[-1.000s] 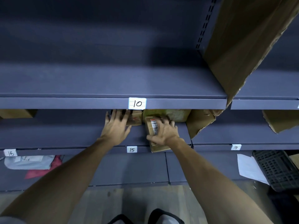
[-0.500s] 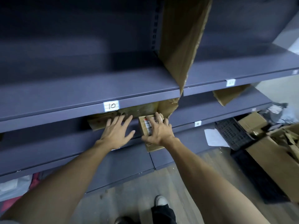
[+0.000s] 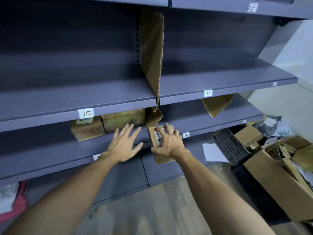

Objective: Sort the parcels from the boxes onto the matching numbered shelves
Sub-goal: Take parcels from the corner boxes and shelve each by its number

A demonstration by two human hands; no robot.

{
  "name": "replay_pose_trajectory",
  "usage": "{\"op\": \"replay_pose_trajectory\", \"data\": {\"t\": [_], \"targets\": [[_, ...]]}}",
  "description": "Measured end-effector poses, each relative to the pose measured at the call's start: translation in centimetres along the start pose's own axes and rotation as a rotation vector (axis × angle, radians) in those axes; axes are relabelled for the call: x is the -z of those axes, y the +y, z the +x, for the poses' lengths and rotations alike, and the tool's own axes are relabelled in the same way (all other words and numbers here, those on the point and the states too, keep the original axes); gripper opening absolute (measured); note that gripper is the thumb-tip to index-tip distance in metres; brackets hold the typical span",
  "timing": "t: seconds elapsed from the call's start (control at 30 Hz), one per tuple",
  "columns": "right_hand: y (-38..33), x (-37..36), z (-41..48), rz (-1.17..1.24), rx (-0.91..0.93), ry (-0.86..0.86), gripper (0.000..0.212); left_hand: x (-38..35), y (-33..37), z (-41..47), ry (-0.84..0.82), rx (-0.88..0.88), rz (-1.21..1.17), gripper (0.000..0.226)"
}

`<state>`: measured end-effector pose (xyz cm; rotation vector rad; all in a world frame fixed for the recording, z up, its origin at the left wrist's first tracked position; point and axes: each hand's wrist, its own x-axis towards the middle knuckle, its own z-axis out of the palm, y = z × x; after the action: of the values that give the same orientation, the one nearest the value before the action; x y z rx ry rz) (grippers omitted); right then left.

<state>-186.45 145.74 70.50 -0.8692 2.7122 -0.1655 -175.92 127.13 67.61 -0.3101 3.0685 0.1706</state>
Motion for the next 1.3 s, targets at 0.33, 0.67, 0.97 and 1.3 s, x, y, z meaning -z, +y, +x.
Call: {"op": "replay_pose_trajectory", "data": {"t": [0.33,0.67,0.97,1.3], "targets": [[-3.8,-0.9,1.0,-0.021,0.298,-0.065,0.094,0.2,-0.7,-8.3,0.033,0.342,-0.011,0.089],[-17.5,-3.6,-2.6,-0.068,0.559,-0.113,0.094,0.9,-8.0,-20.9,0.076,0.621,-0.008,0.071],[-31.1,-7.2,-6.6,-0.059,0.575,-0.120,0.095,1.2,-18.3,-30.8,0.086,0.651,-0.019,0.071],[-41.3,-10.2,-8.7,-0.060,0.550,-0.150,0.095,0.8,-27.1,-37.2,0.074,0.652,-0.028,0.097]]}}
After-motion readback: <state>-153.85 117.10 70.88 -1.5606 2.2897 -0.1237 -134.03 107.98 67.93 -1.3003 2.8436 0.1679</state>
